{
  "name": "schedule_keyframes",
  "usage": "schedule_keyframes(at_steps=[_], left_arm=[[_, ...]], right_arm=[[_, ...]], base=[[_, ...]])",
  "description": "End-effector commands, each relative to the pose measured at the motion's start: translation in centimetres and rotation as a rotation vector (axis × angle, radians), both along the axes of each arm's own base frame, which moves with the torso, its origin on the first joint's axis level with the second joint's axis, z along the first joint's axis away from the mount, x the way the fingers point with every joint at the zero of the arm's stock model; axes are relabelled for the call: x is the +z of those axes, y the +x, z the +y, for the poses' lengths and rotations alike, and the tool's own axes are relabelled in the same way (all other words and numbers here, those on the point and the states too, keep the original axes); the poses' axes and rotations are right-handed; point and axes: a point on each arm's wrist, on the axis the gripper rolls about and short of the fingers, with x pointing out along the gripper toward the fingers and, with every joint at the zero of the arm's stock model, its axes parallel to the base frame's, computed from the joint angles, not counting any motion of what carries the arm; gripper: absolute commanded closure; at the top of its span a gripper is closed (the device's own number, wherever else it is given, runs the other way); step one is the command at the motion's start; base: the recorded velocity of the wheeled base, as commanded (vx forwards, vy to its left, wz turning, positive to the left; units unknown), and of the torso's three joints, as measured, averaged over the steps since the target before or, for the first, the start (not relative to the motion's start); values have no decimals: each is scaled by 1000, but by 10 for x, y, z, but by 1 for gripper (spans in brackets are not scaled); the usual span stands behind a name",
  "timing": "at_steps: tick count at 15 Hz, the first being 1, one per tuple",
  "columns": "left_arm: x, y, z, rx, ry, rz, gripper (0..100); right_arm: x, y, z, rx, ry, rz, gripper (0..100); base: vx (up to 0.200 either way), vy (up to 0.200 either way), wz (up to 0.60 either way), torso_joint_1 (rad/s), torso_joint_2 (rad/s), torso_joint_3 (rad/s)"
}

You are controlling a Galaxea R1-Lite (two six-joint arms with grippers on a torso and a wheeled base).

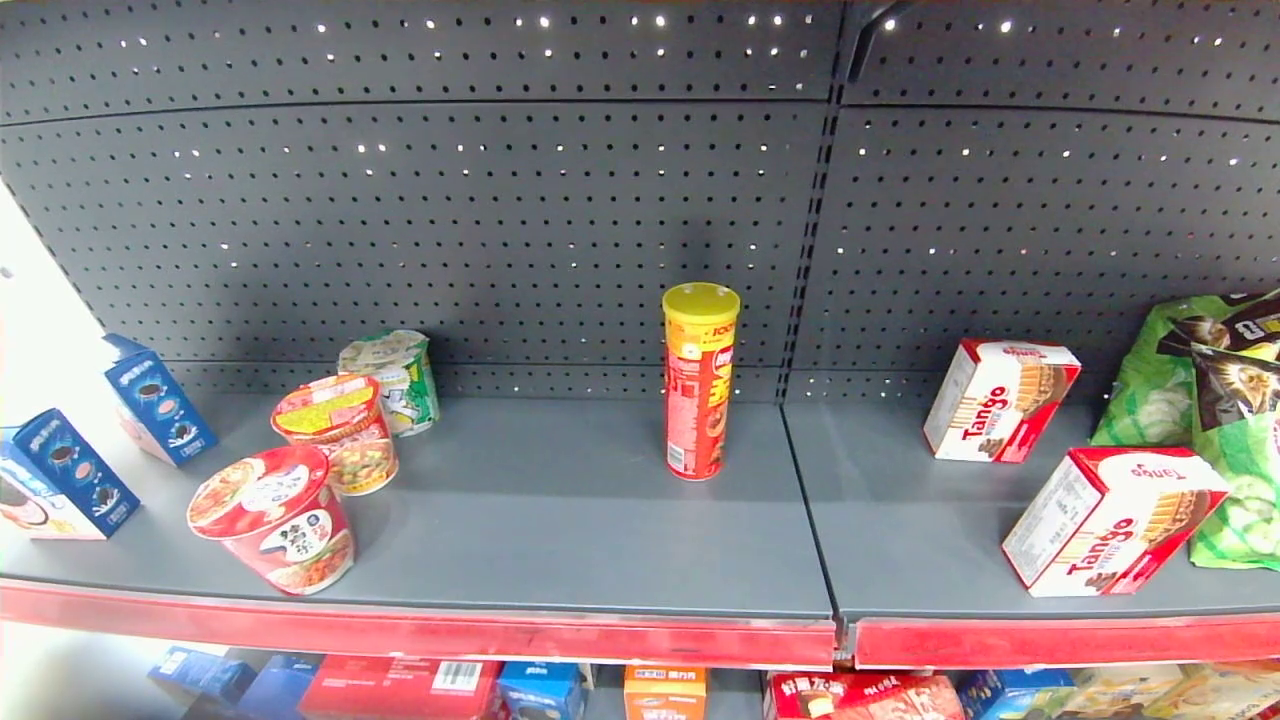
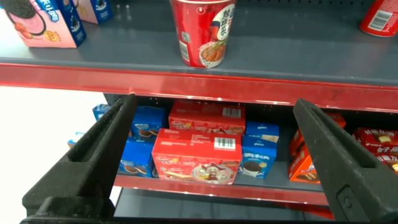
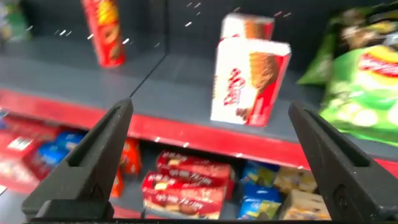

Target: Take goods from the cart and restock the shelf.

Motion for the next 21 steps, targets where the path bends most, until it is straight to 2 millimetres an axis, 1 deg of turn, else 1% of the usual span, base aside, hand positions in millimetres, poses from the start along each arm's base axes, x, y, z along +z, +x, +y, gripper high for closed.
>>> schedule_keyframes(at_steps=[1, 2, 3, 4, 5, 6, 7, 10, 12, 13, 14, 16, 18, 20, 21], left_arm=[[0, 0, 0, 0, 0, 1, 0], [0, 0, 0, 0, 0, 1, 0], [0, 0, 0, 0, 0, 1, 0], [0, 0, 0, 0, 0, 1, 0], [0, 0, 0, 0, 0, 1, 0], [0, 0, 0, 0, 0, 1, 0], [0, 0, 0, 0, 0, 1, 0], [0, 0, 0, 0, 0, 1, 0], [0, 0, 0, 0, 0, 1, 0], [0, 0, 0, 0, 0, 1, 0], [0, 0, 0, 0, 0, 1, 0], [0, 0, 0, 0, 0, 1, 0], [0, 0, 0, 0, 0, 1, 0], [0, 0, 0, 0, 0, 1, 0], [0, 0, 0, 0, 0, 1, 0]], right_arm=[[70, 9, 2, -142, 111, 30, 0], [87, 10, 2, -176, 138, 44, 0], [120, 4, 6, -246, 192, 110, 0], [143, -8, 8, -255, 221, 243, 0], [149, -14, 8, -235, 218, 311, 0], [149, -19, 8, -227, 204, 342, 0], [146, -20, 9, -243, 199, 356, 0], [142, -15, 17, -436, 155, 369, 0], [134, -13, 16, -723, 143, 408, 0], [130, -14, 18, -833, 150, 429, 0], [126, -15, 20, -904, 158, 451, 0], [121, -19, 25, -962, 162, 489, 0], [116, -18, 23, -968, 150, 509, 0], [111, -15, 19, -933, 145, 547, 0], [113, -17, 18, -881, 129, 526, 0]], base=[[0, 0, 0, 0, 0, 0], [0, 0, 0, 0, 0, 0], [0, 0, 0, 0, 0, 0], [0, 0, 0, 0, 0, 0], [0, 0, 0, 0, 0, 0], [0, 0, 0, 0, 0, 0], [0, 0, 0, 0, 0, 0], [0, 0, 0, 0, 0, 0], [0, 0, 0, 0, 0, 0], [0, 0, 0, 0, 0, 0], [0, 0, 0, 0, 0, 0], [0, 0, 0, 0, 0, 0], [0, 0, 0, 0, 0, 0], [0, 0, 0, 0, 0, 0], [0, 0, 0, 0, 0, 0]])
